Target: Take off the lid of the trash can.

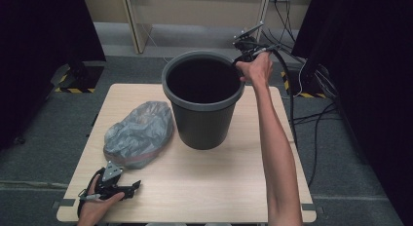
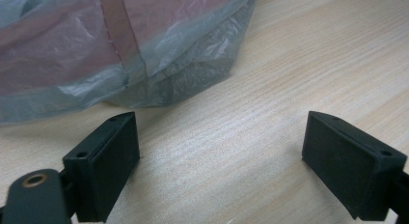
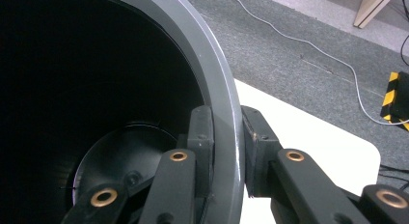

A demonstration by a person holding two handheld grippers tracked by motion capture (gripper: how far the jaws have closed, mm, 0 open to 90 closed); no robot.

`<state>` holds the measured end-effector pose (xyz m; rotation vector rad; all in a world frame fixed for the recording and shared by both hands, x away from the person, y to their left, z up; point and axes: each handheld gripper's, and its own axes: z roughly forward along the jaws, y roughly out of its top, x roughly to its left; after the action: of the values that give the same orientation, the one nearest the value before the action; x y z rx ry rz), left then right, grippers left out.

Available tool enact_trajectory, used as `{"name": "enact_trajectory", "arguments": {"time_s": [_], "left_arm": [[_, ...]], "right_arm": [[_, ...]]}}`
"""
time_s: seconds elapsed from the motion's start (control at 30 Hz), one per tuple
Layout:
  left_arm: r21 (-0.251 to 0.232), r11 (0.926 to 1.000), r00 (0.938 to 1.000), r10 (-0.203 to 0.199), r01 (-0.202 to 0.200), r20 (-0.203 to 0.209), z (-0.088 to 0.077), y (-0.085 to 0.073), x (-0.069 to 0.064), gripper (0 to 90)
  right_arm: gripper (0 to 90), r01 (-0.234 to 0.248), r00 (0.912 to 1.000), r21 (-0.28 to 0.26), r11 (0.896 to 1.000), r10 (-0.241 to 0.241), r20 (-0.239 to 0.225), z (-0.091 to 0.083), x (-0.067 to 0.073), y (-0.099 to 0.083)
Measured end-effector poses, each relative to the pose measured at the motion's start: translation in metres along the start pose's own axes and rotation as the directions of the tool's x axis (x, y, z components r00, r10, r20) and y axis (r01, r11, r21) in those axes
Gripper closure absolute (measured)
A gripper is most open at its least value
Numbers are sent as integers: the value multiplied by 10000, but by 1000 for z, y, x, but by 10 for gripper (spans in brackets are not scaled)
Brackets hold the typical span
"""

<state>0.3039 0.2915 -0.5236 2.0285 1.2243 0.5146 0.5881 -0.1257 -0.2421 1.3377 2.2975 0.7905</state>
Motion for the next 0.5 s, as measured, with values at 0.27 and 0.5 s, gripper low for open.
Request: {"name": "enact_trajectory", "arguments": {"time_s": [0.27, 0.5], "left_arm": [[2, 10000, 10000, 13, -13, 4, 0, 0, 0, 121], [-7, 10000, 10000, 12, -12, 11, 0, 0, 0, 121]], "right_arm": [[778, 168, 9997, -132, 9998, -166, 177, -9, 1, 5], [783, 306, 9994, -574, 9979, -296, 182, -37, 6, 16]]}}
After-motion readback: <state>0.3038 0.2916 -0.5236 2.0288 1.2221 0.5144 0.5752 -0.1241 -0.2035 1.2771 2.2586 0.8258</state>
